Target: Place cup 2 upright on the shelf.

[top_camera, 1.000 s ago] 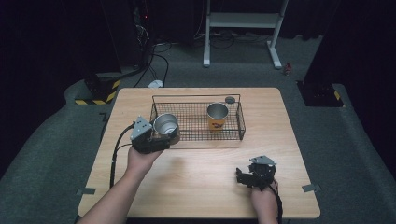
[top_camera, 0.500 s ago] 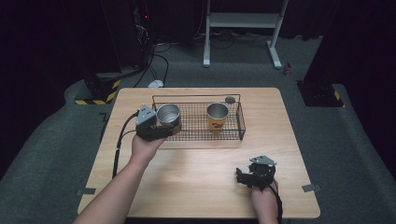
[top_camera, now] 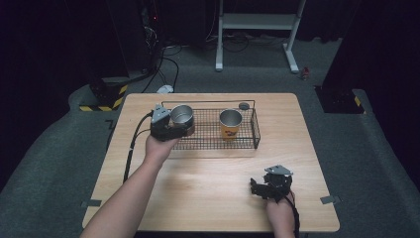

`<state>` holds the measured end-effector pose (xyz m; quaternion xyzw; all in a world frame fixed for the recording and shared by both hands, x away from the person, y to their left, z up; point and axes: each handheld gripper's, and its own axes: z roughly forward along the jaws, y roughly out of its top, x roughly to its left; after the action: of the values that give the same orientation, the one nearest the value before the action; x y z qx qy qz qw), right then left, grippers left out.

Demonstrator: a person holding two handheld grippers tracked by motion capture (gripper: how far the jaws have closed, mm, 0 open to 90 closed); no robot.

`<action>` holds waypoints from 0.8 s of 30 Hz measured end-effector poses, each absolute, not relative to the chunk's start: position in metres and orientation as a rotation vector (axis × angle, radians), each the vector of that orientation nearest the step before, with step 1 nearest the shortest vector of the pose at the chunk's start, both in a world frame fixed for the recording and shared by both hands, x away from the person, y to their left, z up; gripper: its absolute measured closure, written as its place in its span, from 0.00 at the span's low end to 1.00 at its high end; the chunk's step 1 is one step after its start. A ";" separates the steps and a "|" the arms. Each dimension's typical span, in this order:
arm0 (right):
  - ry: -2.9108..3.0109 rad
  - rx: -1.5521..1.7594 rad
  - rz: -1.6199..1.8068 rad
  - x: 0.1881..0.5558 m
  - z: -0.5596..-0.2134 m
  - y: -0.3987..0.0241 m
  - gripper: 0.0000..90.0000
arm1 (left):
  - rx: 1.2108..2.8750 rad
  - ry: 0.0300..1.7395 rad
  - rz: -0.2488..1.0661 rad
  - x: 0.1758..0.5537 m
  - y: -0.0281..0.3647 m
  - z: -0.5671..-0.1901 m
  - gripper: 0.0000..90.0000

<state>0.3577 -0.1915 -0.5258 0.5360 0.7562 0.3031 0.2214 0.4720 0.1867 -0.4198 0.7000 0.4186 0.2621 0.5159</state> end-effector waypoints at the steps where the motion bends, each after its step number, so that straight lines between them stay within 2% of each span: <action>1: 2.090 1.481 0.838 0.358 -0.526 -0.192 0.07 | 1.680 1.011 0.628 0.474 0.186 -0.421 0.21; 15: 2.091 1.478 0.838 0.358 -0.526 -0.192 0.07 | 1.690 1.105 0.618 0.497 0.176 -0.449 0.21; 24: 2.091 1.478 0.838 0.358 -0.526 -0.192 0.07 | 1.769 1.163 0.642 0.508 0.168 -0.461 0.21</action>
<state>0.3579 -0.1916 -0.5259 0.5349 0.7567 0.3033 0.2221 0.5078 0.1682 -0.4607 0.7149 0.4701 0.2594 0.4479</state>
